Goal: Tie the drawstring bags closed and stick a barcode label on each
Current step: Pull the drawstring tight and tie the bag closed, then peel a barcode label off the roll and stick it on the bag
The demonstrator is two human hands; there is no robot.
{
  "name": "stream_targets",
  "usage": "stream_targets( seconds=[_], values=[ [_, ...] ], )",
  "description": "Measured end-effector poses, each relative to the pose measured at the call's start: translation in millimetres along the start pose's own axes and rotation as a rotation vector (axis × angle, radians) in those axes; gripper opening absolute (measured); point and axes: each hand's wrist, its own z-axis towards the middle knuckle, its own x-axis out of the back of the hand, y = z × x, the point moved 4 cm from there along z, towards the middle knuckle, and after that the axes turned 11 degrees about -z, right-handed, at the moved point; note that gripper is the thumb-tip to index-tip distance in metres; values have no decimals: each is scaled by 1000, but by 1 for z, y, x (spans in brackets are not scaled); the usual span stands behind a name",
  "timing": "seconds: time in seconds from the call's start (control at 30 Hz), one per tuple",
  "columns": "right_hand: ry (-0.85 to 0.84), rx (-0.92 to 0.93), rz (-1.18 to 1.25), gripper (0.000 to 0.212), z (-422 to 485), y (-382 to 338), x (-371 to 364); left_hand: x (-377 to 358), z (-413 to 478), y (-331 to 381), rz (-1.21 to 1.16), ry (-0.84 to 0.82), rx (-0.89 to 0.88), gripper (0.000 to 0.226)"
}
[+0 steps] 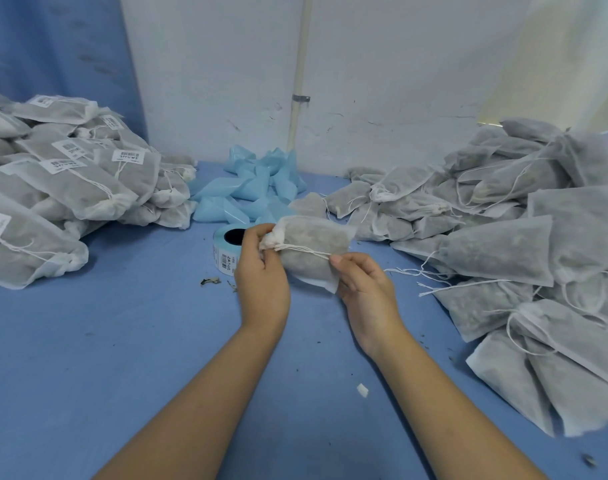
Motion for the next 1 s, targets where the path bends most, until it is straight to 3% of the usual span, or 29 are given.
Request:
stream_targets(
  seconds=[0.17, 0.27, 0.5, 0.83, 1.0],
  values=[
    [51, -52, 65, 12, 4, 4, 3, -8, -4, -3, -291, -145, 186, 30],
    [81, -59, 112, 14, 5, 5, 6, -13, -7, -5, -363, -257, 258, 60],
    [72, -49, 114, 11, 5, 6, 1, -18, -8, -8, -72, -293, 264, 93],
    [14, 58, -151, 10, -1, 5, -7, -11, -3, 4, -132, -117, 162, 71],
    [-69, 85, -202, 11, -2, 4, -11, -13, 1, 6, -215, -91, 191, 21]
  ],
)
